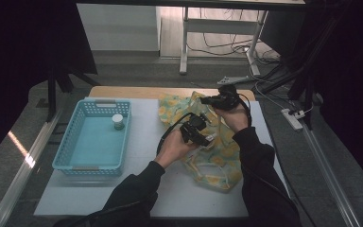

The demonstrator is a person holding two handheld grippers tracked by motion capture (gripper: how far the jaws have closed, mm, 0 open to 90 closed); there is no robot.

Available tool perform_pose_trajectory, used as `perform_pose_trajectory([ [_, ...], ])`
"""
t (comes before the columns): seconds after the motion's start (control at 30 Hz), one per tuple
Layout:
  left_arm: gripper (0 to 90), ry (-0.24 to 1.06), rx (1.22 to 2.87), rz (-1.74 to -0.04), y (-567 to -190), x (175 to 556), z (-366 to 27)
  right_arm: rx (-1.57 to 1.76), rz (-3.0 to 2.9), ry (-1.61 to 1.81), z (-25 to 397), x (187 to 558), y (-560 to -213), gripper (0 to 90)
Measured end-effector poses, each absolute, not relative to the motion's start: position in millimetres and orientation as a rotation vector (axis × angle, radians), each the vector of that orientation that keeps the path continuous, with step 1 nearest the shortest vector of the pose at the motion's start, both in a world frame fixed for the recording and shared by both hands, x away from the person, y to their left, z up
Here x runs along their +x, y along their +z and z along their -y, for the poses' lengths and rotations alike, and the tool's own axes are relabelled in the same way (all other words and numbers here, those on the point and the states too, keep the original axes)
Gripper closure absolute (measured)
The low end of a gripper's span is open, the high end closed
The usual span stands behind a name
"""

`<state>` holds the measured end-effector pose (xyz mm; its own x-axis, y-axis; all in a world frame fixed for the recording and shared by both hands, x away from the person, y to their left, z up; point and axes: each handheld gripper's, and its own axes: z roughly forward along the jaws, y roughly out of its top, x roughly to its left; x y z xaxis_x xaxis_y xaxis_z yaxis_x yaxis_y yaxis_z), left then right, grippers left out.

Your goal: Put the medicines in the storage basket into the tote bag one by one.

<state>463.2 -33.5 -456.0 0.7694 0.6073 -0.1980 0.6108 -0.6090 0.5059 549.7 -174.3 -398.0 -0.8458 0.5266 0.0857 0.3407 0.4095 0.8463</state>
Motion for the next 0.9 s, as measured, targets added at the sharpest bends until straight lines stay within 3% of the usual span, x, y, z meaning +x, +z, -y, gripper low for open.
perform_pose_trajectory([
  [0.9,72.0,0.11,2.341,-0.976,-476.1,495.5,53.7,0.828,-2.427,1.403,182.4,553.6,-394.8,89.3],
])
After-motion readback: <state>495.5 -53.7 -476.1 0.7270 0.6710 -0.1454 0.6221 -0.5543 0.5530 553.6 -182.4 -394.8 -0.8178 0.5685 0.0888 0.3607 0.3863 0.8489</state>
